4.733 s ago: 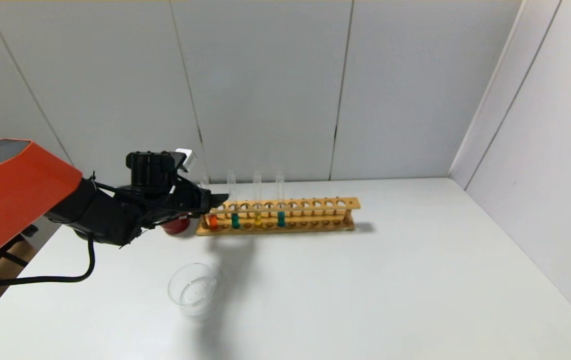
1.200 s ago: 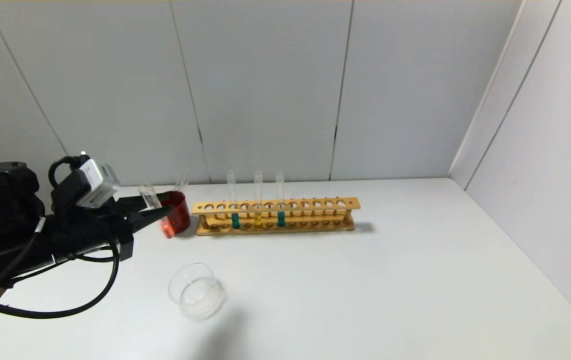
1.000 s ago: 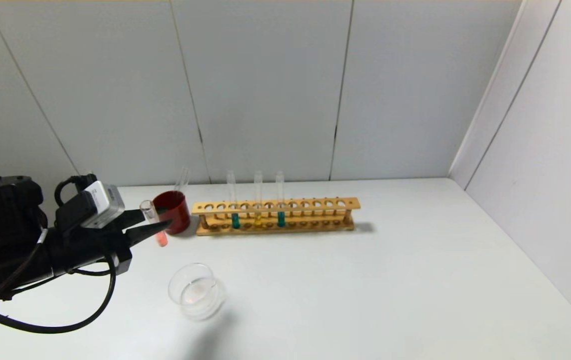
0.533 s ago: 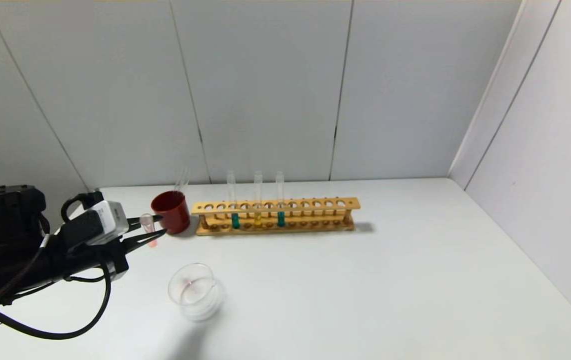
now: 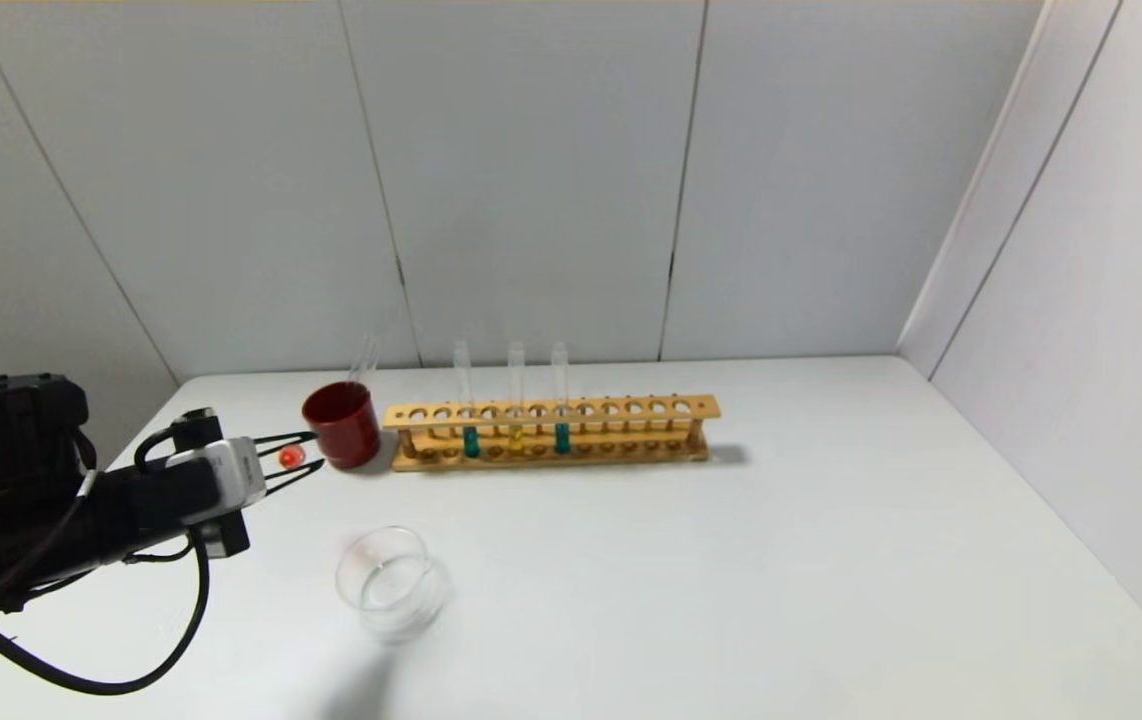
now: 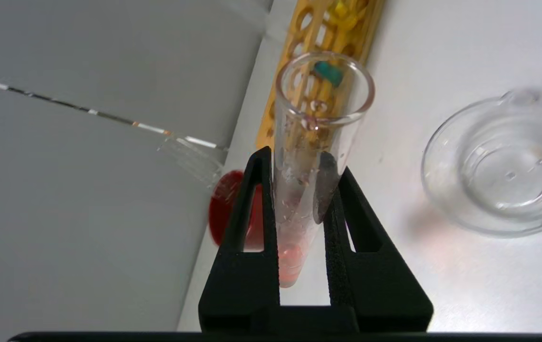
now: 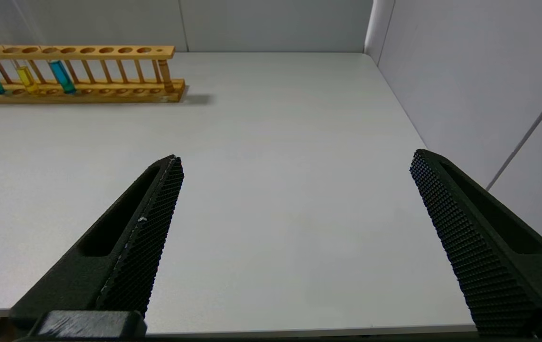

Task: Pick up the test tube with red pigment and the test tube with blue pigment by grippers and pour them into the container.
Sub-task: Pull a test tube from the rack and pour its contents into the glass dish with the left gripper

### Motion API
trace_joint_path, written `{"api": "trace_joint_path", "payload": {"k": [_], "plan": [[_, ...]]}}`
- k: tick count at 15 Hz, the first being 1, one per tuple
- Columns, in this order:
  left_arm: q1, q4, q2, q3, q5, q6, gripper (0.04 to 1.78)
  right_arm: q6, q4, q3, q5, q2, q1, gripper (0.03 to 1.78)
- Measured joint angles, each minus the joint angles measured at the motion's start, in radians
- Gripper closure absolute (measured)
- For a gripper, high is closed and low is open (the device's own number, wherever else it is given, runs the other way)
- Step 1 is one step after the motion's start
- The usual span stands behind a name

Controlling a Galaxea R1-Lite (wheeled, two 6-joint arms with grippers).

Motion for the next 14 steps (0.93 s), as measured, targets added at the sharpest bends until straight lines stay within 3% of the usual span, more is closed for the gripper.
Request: {"api": "trace_joint_path", "payload": {"k": [4,14], "plan": [[0.013,-0.004,-0.002,0.034,0.022,0.073,1.50,0.000,0.000,0.000,0.000,0.000,0.000,0.06],[0.012,-0.032,0.025,0.090,0.046,0.086,1.50,0.000,0.000,0.000,0.000,0.000,0.000,0.06]]}}
